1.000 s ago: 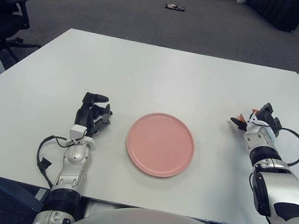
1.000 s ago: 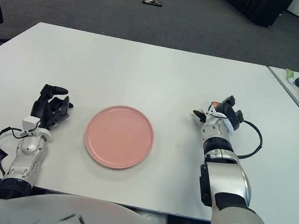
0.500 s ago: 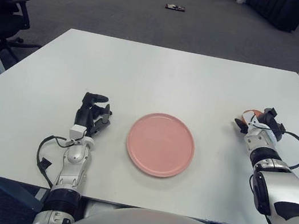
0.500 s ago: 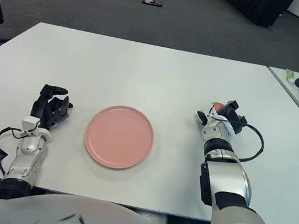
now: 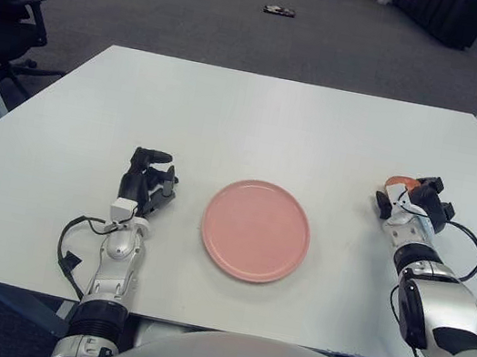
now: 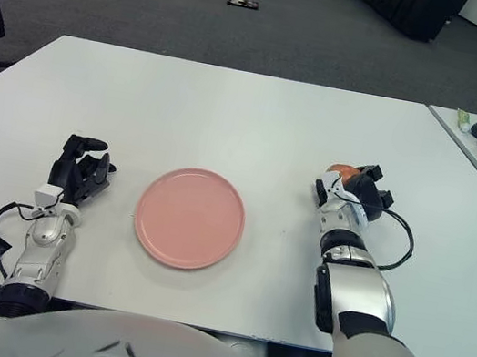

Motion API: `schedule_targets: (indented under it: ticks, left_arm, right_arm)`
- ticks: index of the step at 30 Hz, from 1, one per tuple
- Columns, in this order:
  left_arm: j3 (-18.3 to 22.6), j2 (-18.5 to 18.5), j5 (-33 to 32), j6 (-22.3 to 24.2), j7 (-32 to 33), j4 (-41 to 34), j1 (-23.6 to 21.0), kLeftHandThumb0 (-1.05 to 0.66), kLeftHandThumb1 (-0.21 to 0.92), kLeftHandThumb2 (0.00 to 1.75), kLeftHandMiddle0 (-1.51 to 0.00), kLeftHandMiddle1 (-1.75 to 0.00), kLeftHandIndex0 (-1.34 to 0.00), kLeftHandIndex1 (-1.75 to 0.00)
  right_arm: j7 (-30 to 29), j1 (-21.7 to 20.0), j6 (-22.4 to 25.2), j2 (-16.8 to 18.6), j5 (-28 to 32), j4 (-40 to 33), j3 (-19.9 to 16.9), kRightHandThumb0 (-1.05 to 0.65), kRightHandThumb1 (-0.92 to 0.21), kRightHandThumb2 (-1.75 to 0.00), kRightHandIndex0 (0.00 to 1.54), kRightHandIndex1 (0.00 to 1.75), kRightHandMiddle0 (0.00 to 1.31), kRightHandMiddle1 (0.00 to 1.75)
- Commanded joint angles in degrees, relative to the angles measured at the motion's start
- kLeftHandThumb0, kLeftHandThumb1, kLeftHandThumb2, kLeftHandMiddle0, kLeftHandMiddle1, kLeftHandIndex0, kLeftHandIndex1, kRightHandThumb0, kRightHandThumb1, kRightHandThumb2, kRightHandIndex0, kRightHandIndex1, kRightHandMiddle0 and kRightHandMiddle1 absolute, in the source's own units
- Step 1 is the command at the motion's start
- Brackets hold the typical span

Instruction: Put the apple into the plate.

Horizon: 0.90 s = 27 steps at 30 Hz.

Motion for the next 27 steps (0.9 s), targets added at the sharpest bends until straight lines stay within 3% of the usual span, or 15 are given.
schedule_targets:
  ticks: [1,24,27]
  left_arm:
    - [0.09,0.30,0.02,0.57,0.06,0.71,0.03,-0.37,0.73,0.80,-0.56,-1.61,-0.31,-1.75]
    - [-0.01,0.19,-0.09,1.29,0.09,0.10,-0.09,-0.38,0.70,0.84,-0.57,-1.63,-0.33,-1.75]
    - [-0.01,0.31,-0.05,1.69,0.05,0.05,-0.20,-0.38,0.69,0.86,-0.58,-1.63,-0.34,-1.75]
  right_arm:
    - [-0.03,2.40,-1.96,1.57,1.58,0.38,-0.65,0.00,-0.06,-1.58,0.84,1.65,0.57,1.75]
    - [-3.98,5.85,-13.00,1.26,2.11,-4.99,-0.84,0.00,-0.04,-1.59,0.87,1.61,0.59,1.75]
    - [-4.83,7.24,-14.32,1.68,1.92,-10.18,-0.82,0.00,-0.04,-1.60,0.87,1.61,0.59,1.75]
